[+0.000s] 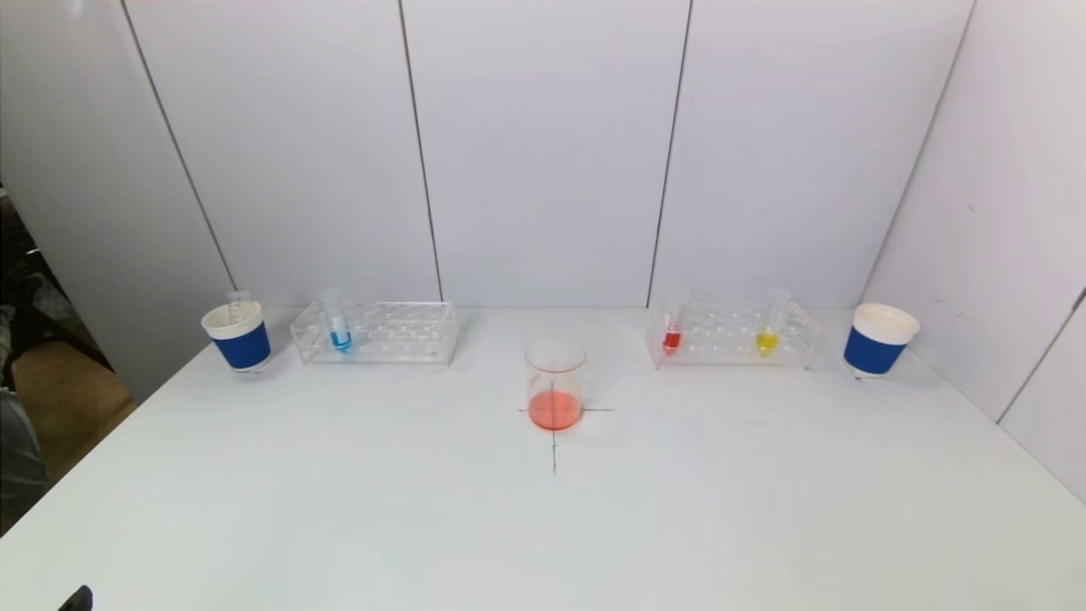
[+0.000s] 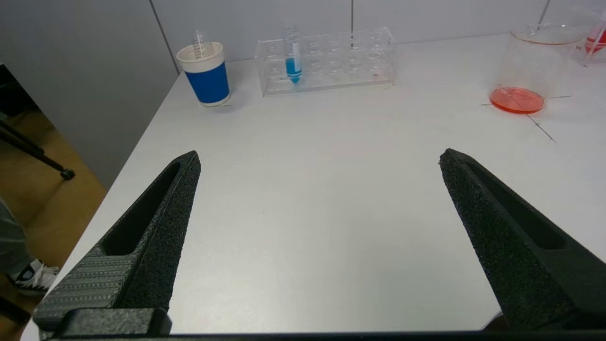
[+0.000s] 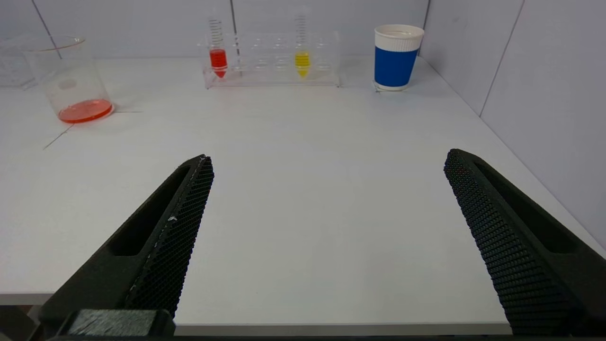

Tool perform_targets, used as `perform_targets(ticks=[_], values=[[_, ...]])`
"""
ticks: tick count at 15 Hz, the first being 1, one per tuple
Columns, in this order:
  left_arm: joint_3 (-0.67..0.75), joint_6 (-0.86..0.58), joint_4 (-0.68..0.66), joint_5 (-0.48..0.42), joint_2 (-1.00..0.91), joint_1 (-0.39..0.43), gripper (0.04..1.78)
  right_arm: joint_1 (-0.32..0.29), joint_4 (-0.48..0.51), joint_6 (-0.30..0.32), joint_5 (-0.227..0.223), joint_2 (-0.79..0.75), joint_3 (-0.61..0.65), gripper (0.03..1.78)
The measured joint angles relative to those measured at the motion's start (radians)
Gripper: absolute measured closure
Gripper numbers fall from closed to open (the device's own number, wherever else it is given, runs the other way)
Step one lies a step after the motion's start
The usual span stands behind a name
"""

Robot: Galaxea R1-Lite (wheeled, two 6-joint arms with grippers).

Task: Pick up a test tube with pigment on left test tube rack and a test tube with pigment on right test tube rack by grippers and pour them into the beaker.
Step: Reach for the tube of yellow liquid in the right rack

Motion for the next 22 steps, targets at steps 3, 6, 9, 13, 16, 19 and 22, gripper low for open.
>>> perform_targets(ticks=[3, 6, 9, 13, 16, 19, 22], values=[[0.036, -0.003, 0.063, 0.021, -0.113, -0.023, 0.06, 0.0, 0.0, 0.0, 0.0, 0.0, 0.0, 0.04], [0.07, 0.007, 0.18, 0.03, -0.233, -0.038, 0.06, 0.0, 0.0, 0.0, 0.0, 0.0, 0.0, 0.04], [0.142, 0.016, 0.157, 0.033, -0.278, -0.043, 0.06, 0.0, 0.0, 0.0, 0.0, 0.0, 0.0, 0.04], [0.195, 0.008, 0.077, 0.034, -0.293, -0.044, 0.06, 0.0, 0.0, 0.0, 0.0, 0.0, 0.0, 0.04], [0.199, 0.004, 0.076, 0.035, -0.294, -0.044, 0.06, 0.0, 0.0, 0.0, 0.0, 0.0, 0.0, 0.04], [0.199, 0.005, 0.075, 0.035, -0.294, -0.044, 0.06, 0.0, 0.0, 0.0, 0.0, 0.0, 0.0, 0.04], [0.199, 0.005, 0.074, 0.035, -0.294, -0.044, 0.06, 0.0, 0.0, 0.0, 0.0, 0.0, 0.0, 0.04]])
